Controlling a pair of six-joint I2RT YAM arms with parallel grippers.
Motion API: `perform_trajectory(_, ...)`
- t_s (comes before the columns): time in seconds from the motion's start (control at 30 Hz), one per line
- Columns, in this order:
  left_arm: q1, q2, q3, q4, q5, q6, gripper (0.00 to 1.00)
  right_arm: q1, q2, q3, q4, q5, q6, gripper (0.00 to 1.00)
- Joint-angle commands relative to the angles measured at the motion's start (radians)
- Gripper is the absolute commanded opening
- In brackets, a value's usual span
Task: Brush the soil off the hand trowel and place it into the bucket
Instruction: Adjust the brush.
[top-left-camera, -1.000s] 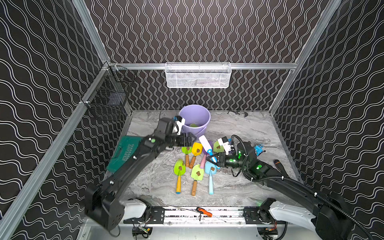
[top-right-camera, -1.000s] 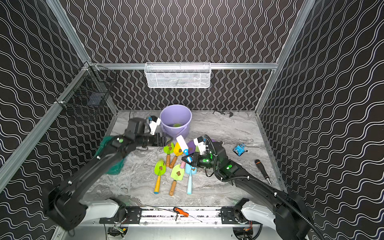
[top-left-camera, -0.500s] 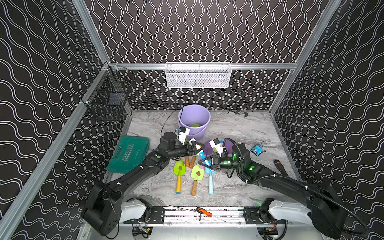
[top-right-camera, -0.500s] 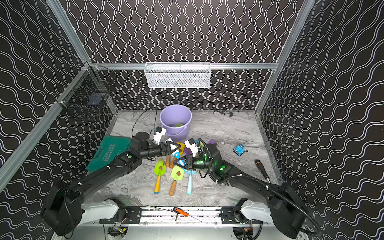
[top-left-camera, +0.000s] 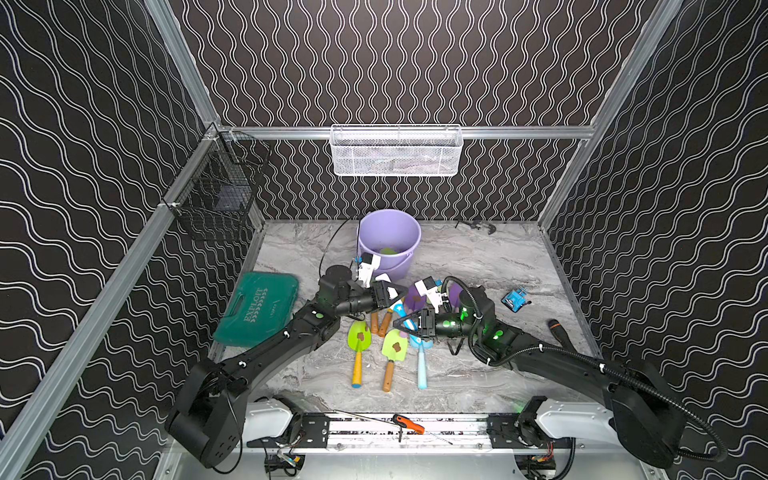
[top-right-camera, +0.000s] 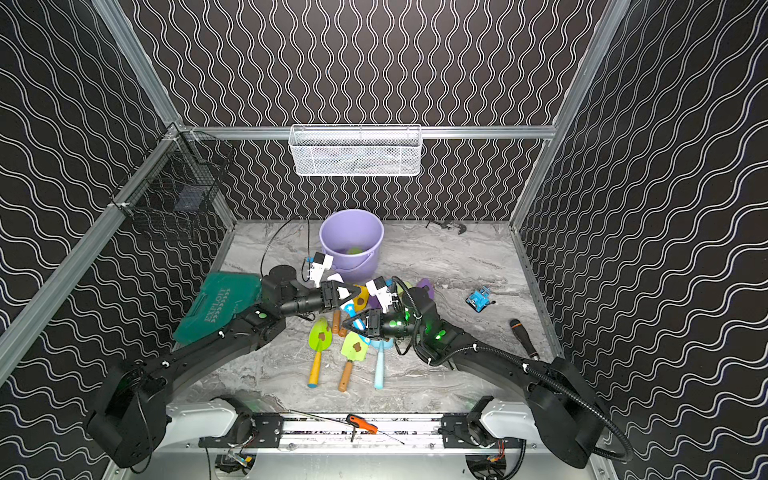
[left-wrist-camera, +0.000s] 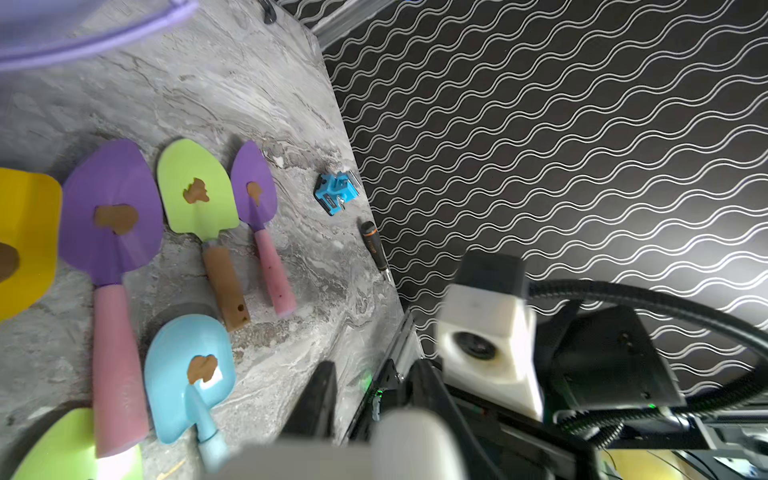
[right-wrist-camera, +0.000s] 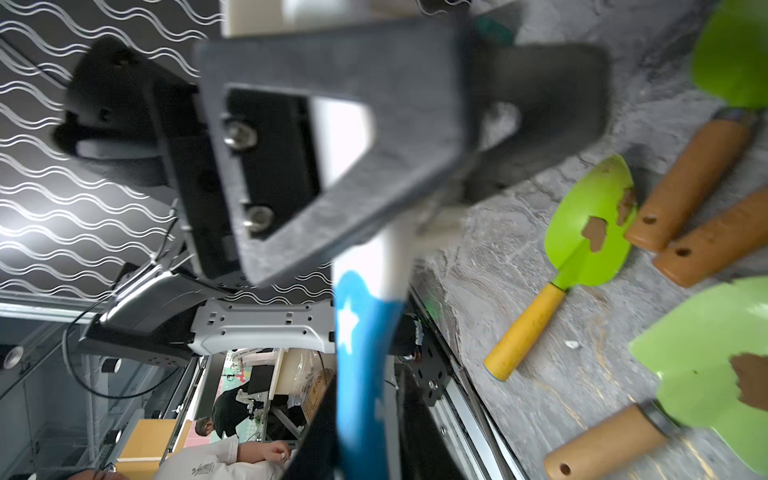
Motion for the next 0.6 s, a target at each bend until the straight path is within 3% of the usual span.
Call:
perform_trajectory(0.0, 0.002, 0.014, -0.007, 0.008, -0.007, -0.002, 0.28, -0.004, -0.029, -0.004, 0.030, 0.026, 0.006, 0.34)
perform_trajectory(0.13, 0.004, 0.007, -0.003, -0.031, -0.037, -0.055, 0.30, -0.005, -0.083, -0.002, -0.062, 0.101, -0.058, 0.50)
perform_trajectory(0.27, 0.004, -0.014, 0.008, -0.090, -0.089, -0.137, 0.32, 0.017, -0.161, -0.002, -0.147, 0.230, -0.148, 0.56)
perform_trajectory(0.4, 0.002, -0.021, 0.024, -0.150, -0.126, -0.224, 0.33, 0.159, -0.222, 0.052, -0.307, 0.547, -0.321, 0.60)
perform_trajectory(0.57, 0.001, -0.043, 0.062, -0.264, -0.156, -0.222, 0.34, 0.305, -0.197, 0.096, -0.383, 0.856, -0.429, 0.60)
